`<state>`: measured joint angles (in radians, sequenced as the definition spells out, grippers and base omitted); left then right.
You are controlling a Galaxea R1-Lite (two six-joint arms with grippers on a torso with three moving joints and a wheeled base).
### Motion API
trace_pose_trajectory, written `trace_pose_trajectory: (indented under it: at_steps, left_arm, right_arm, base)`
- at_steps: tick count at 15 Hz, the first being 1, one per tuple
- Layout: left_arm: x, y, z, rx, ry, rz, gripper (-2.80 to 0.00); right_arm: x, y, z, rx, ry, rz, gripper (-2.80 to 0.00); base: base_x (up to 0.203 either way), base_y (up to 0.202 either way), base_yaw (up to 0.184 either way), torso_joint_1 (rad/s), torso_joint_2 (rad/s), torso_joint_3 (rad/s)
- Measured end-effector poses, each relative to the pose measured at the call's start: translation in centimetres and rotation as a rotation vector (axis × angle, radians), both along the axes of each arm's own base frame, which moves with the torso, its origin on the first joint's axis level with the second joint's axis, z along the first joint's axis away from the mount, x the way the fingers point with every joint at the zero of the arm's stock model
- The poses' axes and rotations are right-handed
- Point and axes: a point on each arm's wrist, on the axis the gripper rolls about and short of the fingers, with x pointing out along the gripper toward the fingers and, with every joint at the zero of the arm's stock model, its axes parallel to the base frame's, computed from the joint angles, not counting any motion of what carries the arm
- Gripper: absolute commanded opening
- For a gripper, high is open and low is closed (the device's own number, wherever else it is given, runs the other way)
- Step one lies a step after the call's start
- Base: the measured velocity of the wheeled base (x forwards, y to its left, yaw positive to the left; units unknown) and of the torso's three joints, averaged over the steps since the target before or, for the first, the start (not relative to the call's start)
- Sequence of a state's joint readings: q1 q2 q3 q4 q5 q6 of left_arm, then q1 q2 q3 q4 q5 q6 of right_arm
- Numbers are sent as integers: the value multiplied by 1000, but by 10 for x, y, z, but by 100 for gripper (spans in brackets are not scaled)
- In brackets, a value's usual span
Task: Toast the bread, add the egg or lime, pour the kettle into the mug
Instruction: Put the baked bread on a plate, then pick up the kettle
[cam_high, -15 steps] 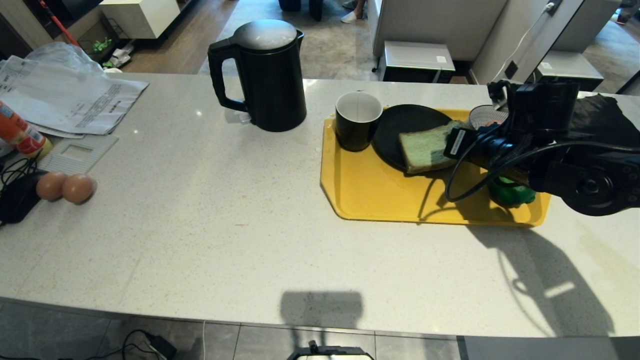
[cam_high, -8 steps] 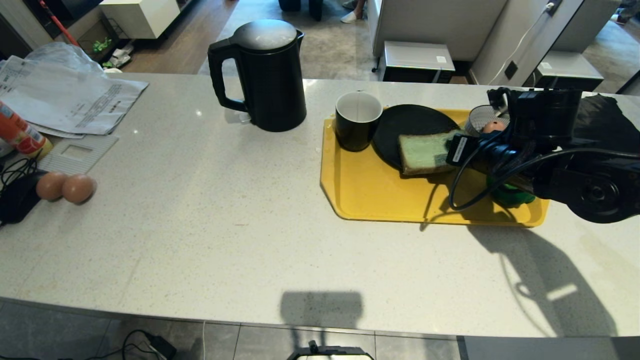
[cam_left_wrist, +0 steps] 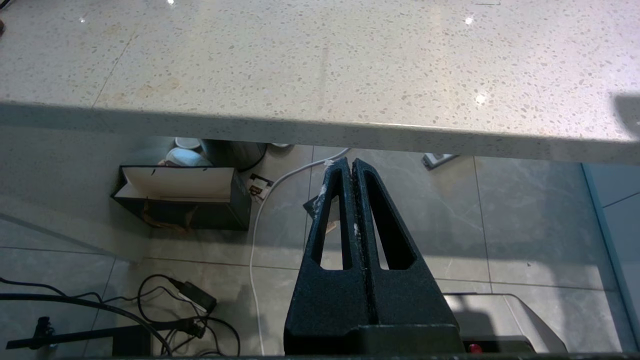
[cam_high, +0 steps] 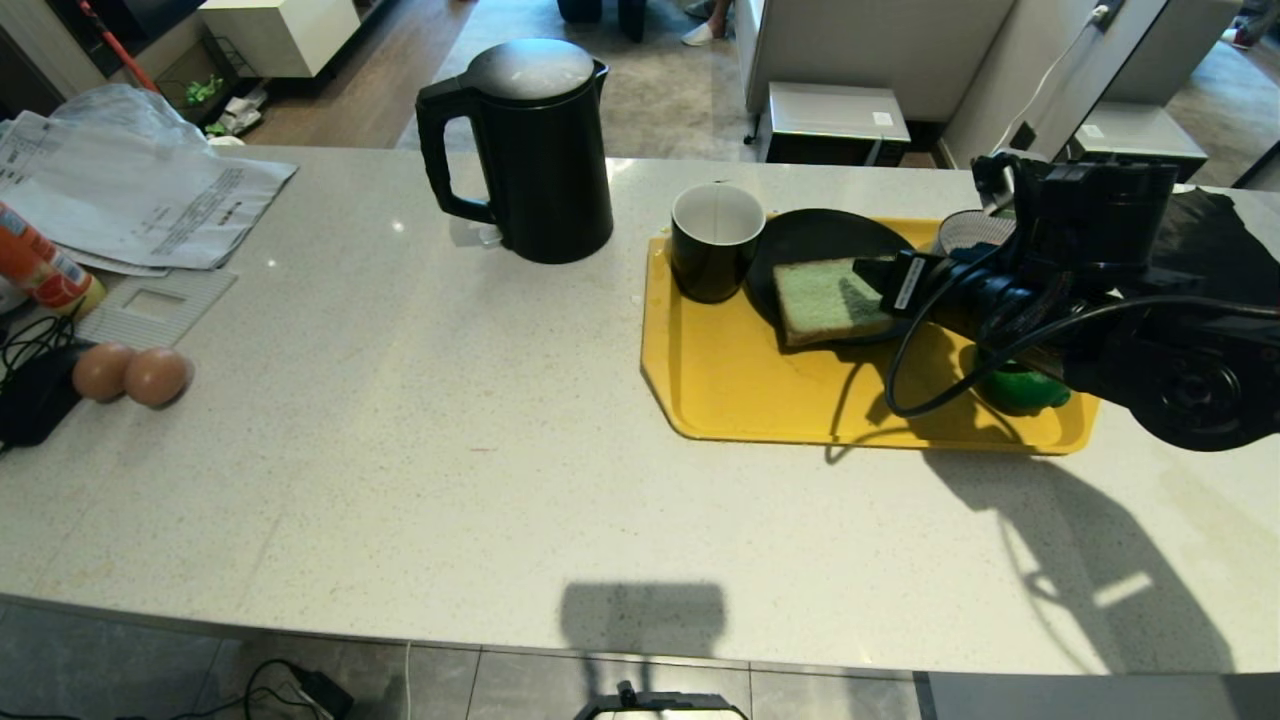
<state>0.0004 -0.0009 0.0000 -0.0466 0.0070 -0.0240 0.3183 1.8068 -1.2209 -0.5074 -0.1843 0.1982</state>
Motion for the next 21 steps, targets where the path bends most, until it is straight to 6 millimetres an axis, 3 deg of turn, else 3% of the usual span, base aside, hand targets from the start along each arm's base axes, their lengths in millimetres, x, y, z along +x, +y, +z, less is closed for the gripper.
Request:
trace_pose_trajectory:
  at_steps: [9, 13, 14, 21]
  left_arm:
    - [0, 0, 0, 0, 0, 0, -280]
    - [0, 0, 0, 0, 0, 0, -280]
    - [0, 0, 0, 0, 0, 0, -280]
    - [0, 0, 0, 0, 0, 0, -280]
  right_arm:
    - [-9, -5, 14, -28, -70, -4, 0]
    - [-30, -11, 32, -4, -114, 18, 0]
    - [-38, -13, 38, -1, -131, 36, -280]
    - [-96, -31, 84, -83, -300, 39, -280]
  base:
    - [0, 0, 0, 0, 0, 0]
    - [0, 0, 0, 0, 0, 0]
    - [0, 0, 0, 0, 0, 0]
    - [0, 0, 0, 0, 0, 0]
